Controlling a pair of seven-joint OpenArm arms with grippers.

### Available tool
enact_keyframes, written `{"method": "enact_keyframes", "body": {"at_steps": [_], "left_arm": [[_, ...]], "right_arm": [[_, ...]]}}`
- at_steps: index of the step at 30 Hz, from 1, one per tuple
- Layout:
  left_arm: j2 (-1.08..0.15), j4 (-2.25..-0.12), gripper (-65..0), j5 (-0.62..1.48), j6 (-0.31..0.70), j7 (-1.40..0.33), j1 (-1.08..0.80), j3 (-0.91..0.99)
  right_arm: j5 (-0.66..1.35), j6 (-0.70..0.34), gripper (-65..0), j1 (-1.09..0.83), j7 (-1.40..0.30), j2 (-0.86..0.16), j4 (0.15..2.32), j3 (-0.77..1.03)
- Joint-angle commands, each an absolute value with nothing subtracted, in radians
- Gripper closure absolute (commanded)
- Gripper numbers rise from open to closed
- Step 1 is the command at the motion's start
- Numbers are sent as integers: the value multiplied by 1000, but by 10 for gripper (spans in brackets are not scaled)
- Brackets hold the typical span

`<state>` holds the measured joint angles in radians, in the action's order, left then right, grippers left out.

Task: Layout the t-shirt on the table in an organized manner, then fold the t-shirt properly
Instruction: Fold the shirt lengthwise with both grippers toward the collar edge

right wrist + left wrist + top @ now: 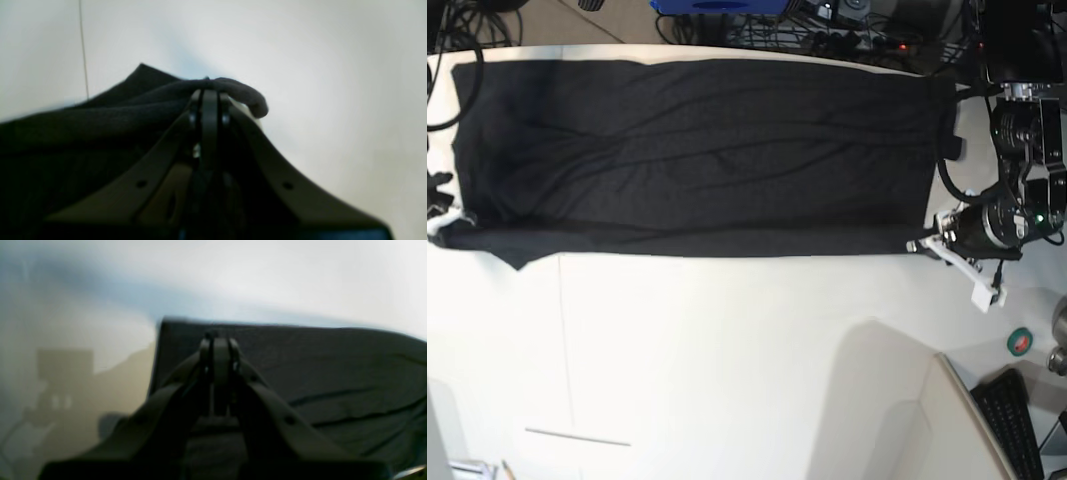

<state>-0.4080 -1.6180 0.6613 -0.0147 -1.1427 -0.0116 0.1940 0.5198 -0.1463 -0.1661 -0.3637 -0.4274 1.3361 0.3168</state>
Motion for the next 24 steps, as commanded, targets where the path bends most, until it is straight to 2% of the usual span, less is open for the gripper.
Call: {"method": "enact_keyframes", "body": {"at_steps": [1,7,11,17,24], "left_arm": [[-424,-1639,0,668,-12,-1133,-10,200],[-437,-1805,0,670,-12,-1135,-177,200],[-452,-1810,0,670,-12,-1135,-252,203],[-456,-1873,0,670,-10,-1135,-357,344],[-456,-1874,0,670,-10,-1135,-440,346]], "right_arm": [[529,-147,0,-170,-358,-446,1374,331],[532,-147,0,-272,-418,-438,1429,332],[532,-147,0,-308,-426,-420,1454,364],[527,-147,0,-371,-426,-377,1535,423],[527,-147,0,-424,-426,-357,1543,424]]}}
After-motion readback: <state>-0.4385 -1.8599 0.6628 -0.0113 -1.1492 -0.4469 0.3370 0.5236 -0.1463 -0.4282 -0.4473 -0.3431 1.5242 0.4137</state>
